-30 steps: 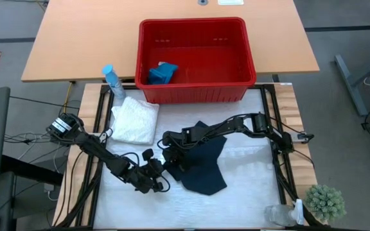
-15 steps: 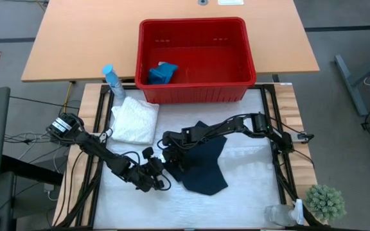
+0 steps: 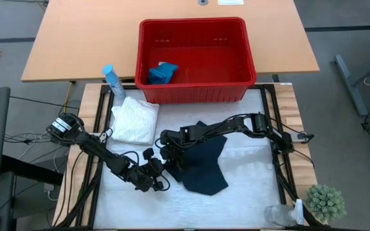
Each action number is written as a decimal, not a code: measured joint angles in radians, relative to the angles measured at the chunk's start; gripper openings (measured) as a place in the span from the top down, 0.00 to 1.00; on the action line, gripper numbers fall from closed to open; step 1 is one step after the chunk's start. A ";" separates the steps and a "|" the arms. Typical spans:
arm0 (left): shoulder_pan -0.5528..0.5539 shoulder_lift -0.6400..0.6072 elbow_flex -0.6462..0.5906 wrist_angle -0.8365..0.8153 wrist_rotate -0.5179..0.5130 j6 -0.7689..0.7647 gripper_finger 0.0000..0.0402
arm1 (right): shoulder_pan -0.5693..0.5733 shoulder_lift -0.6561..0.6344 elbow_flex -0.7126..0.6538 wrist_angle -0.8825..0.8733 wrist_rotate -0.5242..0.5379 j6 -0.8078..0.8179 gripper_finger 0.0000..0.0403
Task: Fold Laundry from Bin
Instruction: Fold the black shorts
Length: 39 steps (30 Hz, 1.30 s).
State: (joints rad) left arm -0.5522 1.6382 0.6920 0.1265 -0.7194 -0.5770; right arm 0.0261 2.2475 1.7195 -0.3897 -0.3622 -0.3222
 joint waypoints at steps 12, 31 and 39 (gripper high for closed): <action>0.003 0.000 -0.029 0.014 -0.002 -0.035 1.00 | -0.001 0.000 0.001 0.001 -0.001 0.000 0.44; 0.000 0.141 -0.007 -0.018 0.070 -0.142 1.00 | -0.003 -0.035 0.003 -0.084 -0.001 0.017 0.44; -0.009 0.143 -0.009 -0.045 0.070 -0.154 1.00 | -0.028 -0.201 0.002 -0.356 -0.002 0.096 0.44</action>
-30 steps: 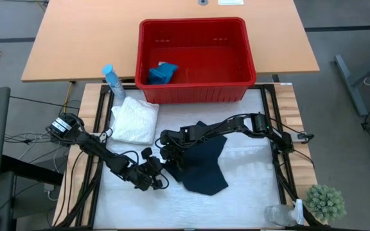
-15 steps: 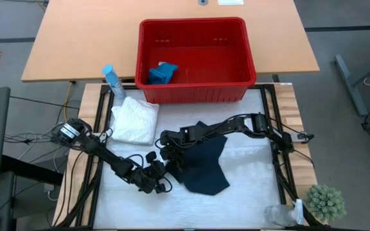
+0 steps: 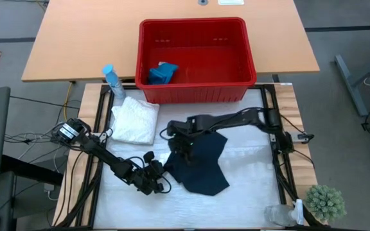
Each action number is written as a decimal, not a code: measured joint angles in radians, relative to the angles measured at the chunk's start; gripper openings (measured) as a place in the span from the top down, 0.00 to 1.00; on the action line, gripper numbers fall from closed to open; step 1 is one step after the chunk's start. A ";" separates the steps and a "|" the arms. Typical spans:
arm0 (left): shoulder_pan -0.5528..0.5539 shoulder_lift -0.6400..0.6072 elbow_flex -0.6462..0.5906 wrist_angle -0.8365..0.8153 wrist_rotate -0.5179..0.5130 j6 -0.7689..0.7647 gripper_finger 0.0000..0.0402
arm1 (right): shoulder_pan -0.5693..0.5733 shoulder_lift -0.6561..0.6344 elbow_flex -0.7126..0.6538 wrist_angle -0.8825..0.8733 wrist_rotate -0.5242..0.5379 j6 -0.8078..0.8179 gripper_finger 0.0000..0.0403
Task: Fold Laundry from Bin
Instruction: Fold the black shorts
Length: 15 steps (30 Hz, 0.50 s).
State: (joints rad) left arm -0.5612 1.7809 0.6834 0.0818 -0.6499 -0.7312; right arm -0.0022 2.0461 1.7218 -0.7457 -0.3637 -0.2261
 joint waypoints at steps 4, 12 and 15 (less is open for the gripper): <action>0.001 0.001 -0.002 0.007 0.004 -0.033 1.00 | 0.048 -0.083 -0.006 -0.161 -0.001 0.113 0.45; 0.002 -0.019 -0.003 0.006 0.021 -0.035 1.00 | 0.330 -0.231 -0.183 -0.183 0.073 0.297 0.47; 0.002 -0.026 -0.004 0.003 0.029 -0.040 1.00 | 0.442 -0.258 -0.259 -0.127 0.179 0.443 0.47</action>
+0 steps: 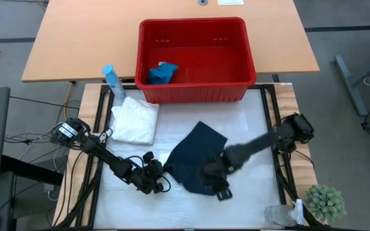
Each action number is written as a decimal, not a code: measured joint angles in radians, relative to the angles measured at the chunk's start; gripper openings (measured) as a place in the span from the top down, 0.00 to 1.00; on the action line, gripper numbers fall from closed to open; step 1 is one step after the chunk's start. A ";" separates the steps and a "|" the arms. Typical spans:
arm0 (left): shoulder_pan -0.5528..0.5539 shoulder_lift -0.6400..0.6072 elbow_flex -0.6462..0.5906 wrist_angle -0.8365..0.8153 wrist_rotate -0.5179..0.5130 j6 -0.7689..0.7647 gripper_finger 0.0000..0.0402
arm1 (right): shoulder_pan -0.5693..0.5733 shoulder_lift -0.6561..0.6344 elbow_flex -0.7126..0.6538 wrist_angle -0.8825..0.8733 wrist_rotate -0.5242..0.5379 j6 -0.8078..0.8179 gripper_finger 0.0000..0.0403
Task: Fold Laundry from Bin
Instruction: Fold the black shorts
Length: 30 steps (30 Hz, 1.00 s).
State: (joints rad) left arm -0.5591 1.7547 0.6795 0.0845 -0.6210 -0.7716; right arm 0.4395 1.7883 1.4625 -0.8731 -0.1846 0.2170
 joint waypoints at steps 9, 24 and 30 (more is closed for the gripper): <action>0.000 -0.003 -0.001 0.007 0.047 -0.056 1.00 | 0.191 0.000 -0.120 0.225 0.405 0.073 0.47; 0.001 -0.003 0.000 0.012 0.064 -0.089 1.00 | 0.180 -0.001 -0.247 0.455 0.459 0.149 0.47; 0.001 -0.003 0.000 0.012 0.064 -0.089 1.00 | 0.172 0.002 -0.258 0.460 0.477 0.152 0.47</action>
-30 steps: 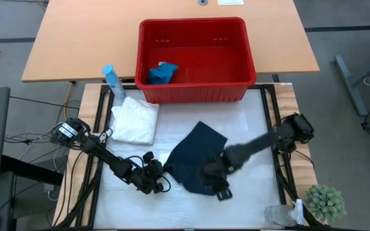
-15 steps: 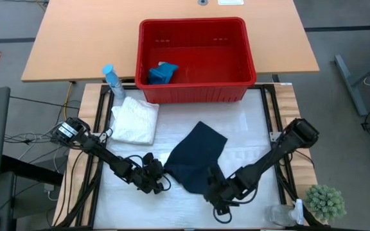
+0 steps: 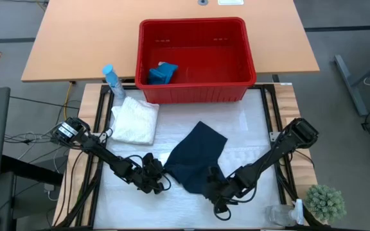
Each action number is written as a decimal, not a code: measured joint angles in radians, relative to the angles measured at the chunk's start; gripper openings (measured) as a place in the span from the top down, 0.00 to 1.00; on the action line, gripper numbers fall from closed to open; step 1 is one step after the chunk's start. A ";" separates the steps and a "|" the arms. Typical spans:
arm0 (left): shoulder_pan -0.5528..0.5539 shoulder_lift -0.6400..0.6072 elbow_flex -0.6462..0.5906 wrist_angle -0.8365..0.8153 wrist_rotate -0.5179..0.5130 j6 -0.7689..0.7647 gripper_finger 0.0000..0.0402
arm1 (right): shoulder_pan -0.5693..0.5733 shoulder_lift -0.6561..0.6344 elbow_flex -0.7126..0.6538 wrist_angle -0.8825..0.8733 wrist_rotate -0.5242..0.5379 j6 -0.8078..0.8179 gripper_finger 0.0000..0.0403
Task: Fold Laundry from Bin
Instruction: Fold the black shorts
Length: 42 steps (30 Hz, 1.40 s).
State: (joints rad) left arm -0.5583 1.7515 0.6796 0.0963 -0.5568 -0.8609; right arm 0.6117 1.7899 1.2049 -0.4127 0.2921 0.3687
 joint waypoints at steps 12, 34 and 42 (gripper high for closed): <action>-0.001 0.001 0.017 -0.006 0.028 0.024 1.00 | -0.011 0.089 0.011 -0.028 0.000 0.027 0.47; 0.011 0.001 0.023 -0.011 0.030 0.045 1.00 | -0.058 0.073 0.096 -0.202 -0.107 0.101 0.97; 0.011 0.000 0.023 -0.017 0.038 0.036 1.00 | -0.108 0.067 0.234 -0.401 -0.032 0.001 0.97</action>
State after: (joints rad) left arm -0.5468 1.7519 0.7025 0.0789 -0.5184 -0.8252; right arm 0.5032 1.8572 1.4394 -0.8141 0.2597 0.3700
